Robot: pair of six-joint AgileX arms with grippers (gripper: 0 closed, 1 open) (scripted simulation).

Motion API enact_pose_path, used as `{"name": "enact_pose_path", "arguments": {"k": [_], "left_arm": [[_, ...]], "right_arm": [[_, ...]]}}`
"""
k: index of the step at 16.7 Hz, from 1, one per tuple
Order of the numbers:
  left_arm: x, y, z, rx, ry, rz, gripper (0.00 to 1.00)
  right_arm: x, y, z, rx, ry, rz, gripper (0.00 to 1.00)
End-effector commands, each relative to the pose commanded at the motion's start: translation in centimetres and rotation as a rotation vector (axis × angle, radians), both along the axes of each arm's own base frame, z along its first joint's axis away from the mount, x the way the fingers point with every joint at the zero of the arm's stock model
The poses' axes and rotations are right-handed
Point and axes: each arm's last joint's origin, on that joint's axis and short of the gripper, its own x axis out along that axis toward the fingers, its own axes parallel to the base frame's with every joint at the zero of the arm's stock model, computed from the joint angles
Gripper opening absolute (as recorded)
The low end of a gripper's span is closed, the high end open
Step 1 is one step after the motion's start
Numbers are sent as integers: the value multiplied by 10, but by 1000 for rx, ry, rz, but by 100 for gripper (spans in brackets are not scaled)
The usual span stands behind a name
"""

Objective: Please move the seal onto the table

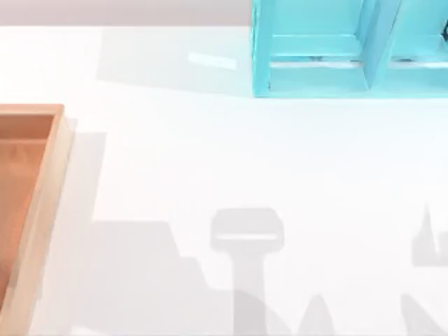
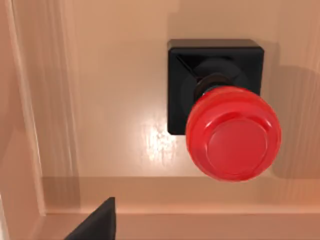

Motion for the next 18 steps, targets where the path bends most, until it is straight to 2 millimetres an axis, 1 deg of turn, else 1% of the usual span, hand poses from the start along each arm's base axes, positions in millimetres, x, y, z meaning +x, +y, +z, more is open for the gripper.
{"name": "enact_pose_path", "arguments": {"k": [1,3,5,9,11,12,16,18], "left_arm": [[0,0,-1,0,1,1,100],[1,1,-12,-2,6,3,100],[3,2,-31,-2,5,4,100],[4,3,-78,3,-9,4,100],[1,2,-95,0,-2,4,100],[0,2,-99,-1,2,4,100],[0,2,-100,-1,2,4,100],[0,2,-100,-1,2,4,85]], "right_arm": [[0,0,0,0,0,0,100],[0,0,0,0,0,0,100],[0,0,0,0,0,0,100],[0,0,0,0,0,0,100],[0,0,0,0,0,0,100],[0,0,0,0,0,0,100],[0,0,0,0,0,0,100],[0,0,0,0,0,0,100]]}}
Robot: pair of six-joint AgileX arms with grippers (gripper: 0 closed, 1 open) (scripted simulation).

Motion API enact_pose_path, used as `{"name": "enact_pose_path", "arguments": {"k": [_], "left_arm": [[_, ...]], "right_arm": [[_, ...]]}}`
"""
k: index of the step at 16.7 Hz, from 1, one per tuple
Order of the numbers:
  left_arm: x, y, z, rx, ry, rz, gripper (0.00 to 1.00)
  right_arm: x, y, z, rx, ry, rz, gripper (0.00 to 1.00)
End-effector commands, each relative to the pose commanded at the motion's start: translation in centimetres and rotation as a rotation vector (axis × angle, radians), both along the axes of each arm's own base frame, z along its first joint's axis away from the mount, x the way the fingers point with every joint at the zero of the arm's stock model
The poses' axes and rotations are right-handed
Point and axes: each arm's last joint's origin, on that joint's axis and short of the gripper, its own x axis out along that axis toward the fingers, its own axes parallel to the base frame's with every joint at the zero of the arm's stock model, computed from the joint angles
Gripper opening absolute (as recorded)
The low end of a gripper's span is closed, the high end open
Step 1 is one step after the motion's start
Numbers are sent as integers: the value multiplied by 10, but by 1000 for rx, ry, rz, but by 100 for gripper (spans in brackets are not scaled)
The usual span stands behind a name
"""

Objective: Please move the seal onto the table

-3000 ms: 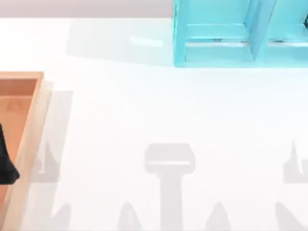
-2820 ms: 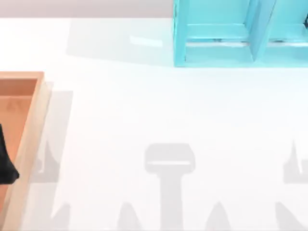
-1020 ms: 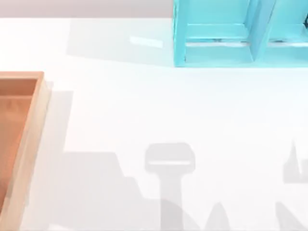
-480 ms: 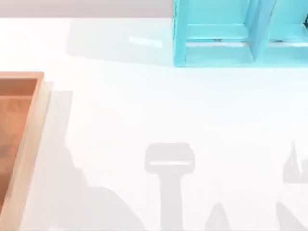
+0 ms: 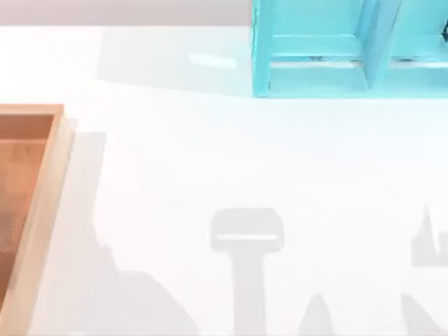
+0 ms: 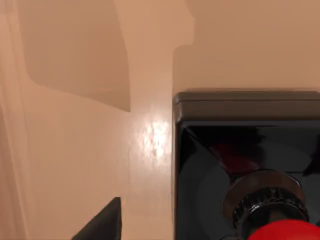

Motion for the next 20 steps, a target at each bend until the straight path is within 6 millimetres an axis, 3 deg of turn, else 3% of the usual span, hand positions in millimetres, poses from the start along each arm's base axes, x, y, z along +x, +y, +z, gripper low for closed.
{"name": "enact_pose_path", "arguments": {"k": [11,20], "left_arm": [[0,0,0,0,0,0,2],[0,0,0,0,-1,-2,0]], "right_arm": [[0,0,0,0,0,0,100],[0,0,0,0,0,0,100]]}}
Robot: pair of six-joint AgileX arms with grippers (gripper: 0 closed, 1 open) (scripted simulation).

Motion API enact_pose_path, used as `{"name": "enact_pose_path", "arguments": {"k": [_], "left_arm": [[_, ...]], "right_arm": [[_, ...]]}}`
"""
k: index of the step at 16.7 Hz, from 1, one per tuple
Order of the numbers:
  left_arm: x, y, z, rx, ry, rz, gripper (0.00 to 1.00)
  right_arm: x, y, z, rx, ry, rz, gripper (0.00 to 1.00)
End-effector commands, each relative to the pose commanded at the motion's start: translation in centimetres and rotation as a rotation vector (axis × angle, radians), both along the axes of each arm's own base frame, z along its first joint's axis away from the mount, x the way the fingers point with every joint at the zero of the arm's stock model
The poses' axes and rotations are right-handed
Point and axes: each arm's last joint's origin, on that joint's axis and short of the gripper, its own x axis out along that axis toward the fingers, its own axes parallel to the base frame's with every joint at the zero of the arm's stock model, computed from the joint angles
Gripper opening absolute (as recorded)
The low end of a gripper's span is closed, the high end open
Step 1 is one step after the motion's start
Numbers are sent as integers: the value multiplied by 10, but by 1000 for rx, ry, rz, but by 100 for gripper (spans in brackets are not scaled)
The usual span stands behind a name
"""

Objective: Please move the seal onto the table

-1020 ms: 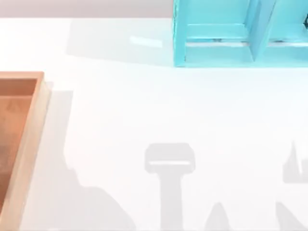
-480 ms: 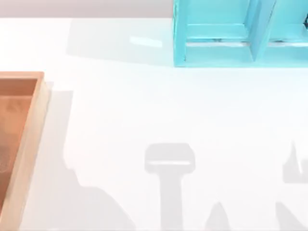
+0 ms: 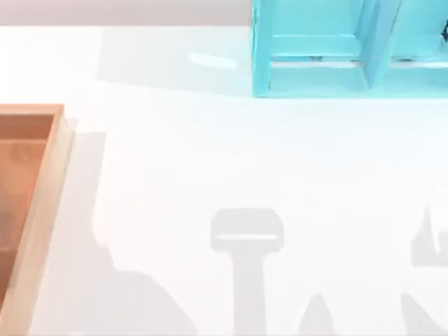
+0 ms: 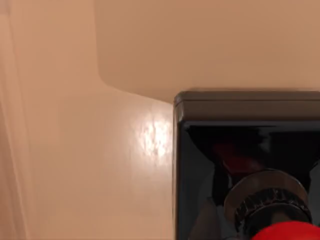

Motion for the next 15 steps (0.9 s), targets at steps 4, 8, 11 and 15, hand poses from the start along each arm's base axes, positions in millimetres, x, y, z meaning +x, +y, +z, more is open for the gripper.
{"name": "enact_pose_path", "arguments": {"k": [4,8,11,15], "left_arm": [[12,-17,18,1,-2,-3,0],[23,-72,68,-2,22,-12,0],[15,-119,111,2,33,-1,0],[-2,-149,149,0,2,0,0]], "right_arm": [[0,0,0,0,0,0,100],[0,0,0,0,0,0,100],[0,0,0,0,0,0,100],[0,0,0,0,0,0,100]]}}
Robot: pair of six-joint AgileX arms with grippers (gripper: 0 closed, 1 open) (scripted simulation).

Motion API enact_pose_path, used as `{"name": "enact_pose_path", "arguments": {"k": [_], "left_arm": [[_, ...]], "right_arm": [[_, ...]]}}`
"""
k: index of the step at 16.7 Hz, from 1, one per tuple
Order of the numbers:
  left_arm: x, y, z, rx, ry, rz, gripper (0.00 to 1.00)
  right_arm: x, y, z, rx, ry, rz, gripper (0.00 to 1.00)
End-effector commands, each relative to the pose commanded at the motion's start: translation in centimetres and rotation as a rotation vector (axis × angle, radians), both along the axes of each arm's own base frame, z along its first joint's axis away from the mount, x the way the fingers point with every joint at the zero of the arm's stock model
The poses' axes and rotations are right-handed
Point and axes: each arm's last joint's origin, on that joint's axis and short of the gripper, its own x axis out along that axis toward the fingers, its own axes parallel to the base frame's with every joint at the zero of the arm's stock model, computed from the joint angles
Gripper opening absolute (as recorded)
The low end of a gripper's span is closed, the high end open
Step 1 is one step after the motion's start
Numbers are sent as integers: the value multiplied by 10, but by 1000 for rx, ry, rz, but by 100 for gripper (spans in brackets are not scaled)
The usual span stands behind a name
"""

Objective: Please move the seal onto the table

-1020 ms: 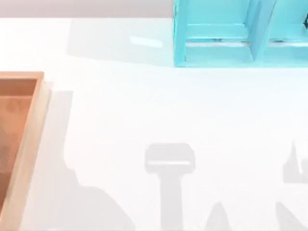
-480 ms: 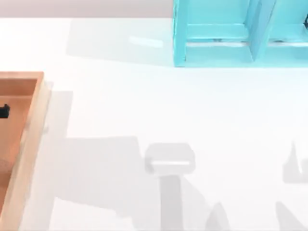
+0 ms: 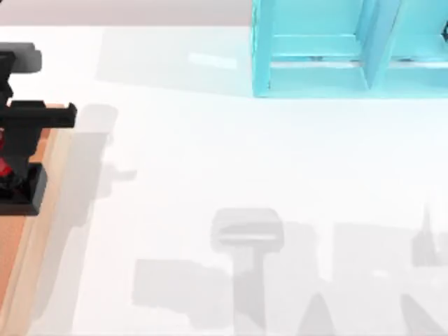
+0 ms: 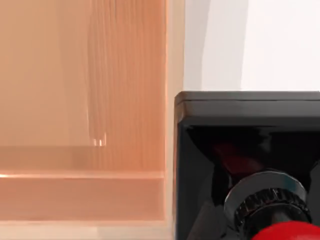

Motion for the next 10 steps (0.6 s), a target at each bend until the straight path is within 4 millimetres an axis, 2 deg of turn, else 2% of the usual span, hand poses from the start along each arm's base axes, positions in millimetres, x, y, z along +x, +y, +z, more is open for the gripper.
{"name": "enact_pose_path", "arguments": {"k": [6,8,10], "left_arm": [[4,-5,-2,-1,-3,2,0],[17,-23,-9,-4,-10,5,0],[36,-53,-25,-2,-2,8,0]], "right_arm": [[0,0,0,0,0,0,100],[0,0,0,0,0,0,100],[0,0,0,0,0,0,100]]}}
